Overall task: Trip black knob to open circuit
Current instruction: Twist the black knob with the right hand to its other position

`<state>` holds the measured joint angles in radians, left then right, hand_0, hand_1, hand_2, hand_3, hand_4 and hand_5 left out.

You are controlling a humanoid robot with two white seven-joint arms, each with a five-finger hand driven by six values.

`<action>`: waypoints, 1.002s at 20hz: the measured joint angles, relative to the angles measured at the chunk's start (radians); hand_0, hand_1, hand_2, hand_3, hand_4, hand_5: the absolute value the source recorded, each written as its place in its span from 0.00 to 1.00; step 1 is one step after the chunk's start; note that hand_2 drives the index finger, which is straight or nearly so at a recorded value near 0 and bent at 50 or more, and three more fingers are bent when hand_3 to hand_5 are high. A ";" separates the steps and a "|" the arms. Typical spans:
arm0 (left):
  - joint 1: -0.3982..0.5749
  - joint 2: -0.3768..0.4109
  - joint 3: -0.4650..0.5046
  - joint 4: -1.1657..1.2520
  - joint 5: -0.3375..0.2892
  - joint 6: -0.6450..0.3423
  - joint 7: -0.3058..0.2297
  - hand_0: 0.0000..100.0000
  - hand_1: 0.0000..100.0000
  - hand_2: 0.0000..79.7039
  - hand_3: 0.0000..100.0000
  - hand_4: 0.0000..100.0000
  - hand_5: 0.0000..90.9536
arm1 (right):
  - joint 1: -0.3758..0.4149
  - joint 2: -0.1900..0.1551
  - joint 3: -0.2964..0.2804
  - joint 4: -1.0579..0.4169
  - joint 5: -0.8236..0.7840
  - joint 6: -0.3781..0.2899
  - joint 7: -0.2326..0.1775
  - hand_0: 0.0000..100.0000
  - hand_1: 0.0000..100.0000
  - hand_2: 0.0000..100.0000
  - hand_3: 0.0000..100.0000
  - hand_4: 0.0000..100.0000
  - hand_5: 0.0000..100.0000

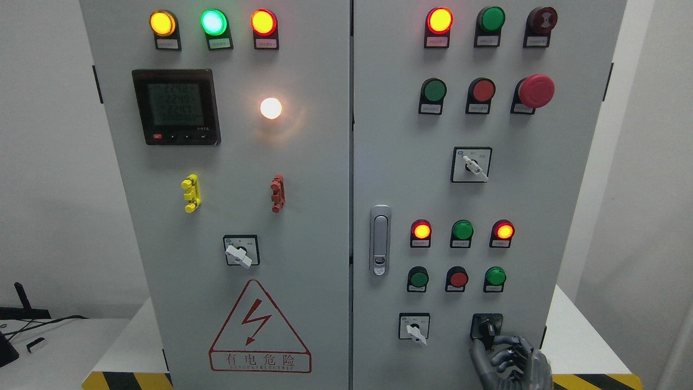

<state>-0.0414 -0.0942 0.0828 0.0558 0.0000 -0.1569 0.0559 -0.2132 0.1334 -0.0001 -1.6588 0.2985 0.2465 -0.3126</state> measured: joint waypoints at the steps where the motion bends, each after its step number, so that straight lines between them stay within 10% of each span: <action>1: 0.000 0.000 0.000 0.000 0.000 0.000 0.000 0.12 0.39 0.00 0.00 0.00 0.00 | 0.000 0.000 0.000 0.000 -0.002 -0.002 0.002 0.31 0.72 0.56 0.82 0.86 0.97; 20: 0.000 0.000 0.000 0.000 0.000 0.000 0.000 0.12 0.39 0.00 0.00 0.00 0.00 | -0.012 0.000 0.000 0.001 -0.052 -0.007 0.018 0.31 0.72 0.57 0.83 0.86 0.97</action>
<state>-0.0414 -0.0940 0.0828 0.0559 0.0000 -0.1569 0.0559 -0.2253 0.1335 -0.0003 -1.6580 0.2462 0.2394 -0.2950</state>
